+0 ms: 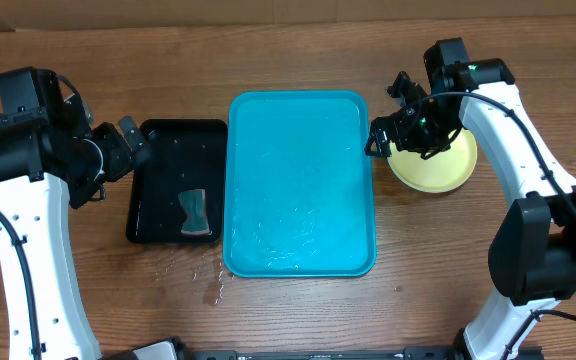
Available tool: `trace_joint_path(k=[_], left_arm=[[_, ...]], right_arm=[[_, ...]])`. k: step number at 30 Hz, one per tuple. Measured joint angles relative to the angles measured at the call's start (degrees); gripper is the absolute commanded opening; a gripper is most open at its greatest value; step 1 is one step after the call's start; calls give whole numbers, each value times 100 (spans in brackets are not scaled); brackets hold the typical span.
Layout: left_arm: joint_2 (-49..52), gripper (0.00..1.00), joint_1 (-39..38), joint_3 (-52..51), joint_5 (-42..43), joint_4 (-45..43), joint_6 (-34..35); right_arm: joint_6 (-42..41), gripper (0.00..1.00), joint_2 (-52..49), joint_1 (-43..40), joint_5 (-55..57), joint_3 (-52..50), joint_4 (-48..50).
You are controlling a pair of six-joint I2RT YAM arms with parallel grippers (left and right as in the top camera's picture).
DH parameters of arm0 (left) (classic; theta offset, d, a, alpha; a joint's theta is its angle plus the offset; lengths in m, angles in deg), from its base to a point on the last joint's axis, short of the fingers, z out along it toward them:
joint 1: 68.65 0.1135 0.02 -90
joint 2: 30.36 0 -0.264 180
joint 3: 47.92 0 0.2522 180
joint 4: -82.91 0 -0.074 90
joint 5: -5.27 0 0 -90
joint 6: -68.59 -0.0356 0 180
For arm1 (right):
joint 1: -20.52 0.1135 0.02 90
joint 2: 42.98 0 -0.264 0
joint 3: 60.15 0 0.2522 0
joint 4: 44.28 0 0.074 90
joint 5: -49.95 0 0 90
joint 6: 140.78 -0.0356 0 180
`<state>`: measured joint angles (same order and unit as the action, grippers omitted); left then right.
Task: Clean dirty plates on tray and stack at the side
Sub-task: 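Open the right gripper and release the yellow plate on the stack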
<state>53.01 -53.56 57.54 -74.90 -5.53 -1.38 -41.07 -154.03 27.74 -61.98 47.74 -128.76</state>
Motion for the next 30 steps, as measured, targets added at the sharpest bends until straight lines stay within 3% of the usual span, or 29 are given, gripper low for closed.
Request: trace_joint_path(k=[21, 30], left_arm=[[0, 100, 0, 0, -2, 0, 0], [0, 100, 0, 0, -2, 0, 0]], right_arm=[[0, 100, 13, 17, -15, 0, 0], [0, 100, 678, 205, -22, 0, 0]])
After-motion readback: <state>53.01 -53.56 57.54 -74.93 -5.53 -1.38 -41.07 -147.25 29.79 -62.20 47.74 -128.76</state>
